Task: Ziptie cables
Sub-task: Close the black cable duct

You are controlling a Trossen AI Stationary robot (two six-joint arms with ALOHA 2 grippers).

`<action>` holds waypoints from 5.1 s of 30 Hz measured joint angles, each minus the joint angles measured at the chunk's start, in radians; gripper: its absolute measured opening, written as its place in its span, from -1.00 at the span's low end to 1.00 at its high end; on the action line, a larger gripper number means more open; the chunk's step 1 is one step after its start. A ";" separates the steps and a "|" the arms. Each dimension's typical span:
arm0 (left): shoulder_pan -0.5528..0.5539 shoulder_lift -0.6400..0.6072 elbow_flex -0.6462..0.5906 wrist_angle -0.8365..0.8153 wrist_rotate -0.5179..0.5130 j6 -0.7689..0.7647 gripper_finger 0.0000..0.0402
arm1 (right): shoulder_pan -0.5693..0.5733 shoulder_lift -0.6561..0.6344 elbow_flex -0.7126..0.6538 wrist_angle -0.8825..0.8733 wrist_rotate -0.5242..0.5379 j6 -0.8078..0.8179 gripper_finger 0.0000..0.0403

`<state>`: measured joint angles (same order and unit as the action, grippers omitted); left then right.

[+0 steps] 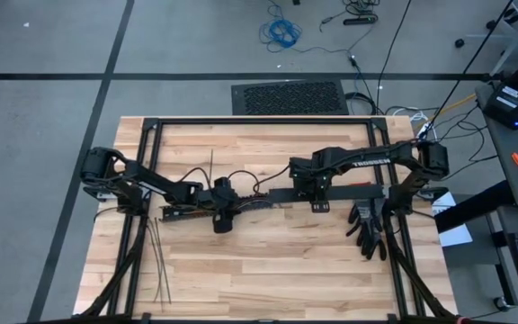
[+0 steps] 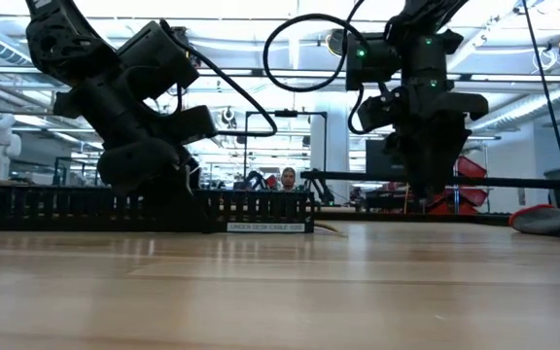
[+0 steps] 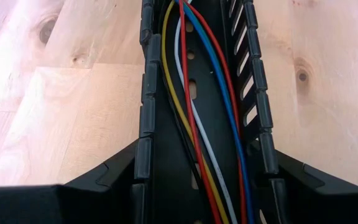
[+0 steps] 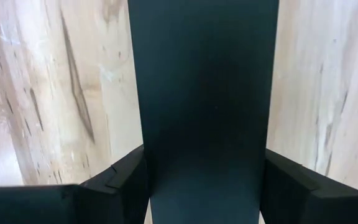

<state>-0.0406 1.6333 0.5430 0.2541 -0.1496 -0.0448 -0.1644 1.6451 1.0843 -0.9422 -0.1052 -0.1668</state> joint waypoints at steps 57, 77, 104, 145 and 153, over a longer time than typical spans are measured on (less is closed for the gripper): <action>-0.001 0.000 0.000 0.003 0.010 -0.001 0.24 | -0.051 0.048 0.001 -0.038 -0.046 -0.052 0.10; -0.001 0.001 -0.001 0.005 0.009 0.004 0.24 | -0.025 0.048 0.000 0.025 -0.113 -0.055 0.10; 0.000 0.000 -0.003 0.008 0.008 -0.009 0.25 | -0.018 0.168 0.160 -0.095 -0.022 -0.069 0.08; -0.019 0.000 0.000 0.007 0.011 0.051 0.25 | -0.024 0.262 0.257 -0.213 -0.018 0.020 0.06; -0.019 -0.001 0.003 0.006 0.012 0.058 0.25 | 0.007 0.262 0.239 -0.161 0.022 0.066 0.06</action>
<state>-0.0597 1.6325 0.5457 0.2604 -0.1380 0.0129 -0.1572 1.9072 1.3236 -1.1031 -0.0834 -0.1008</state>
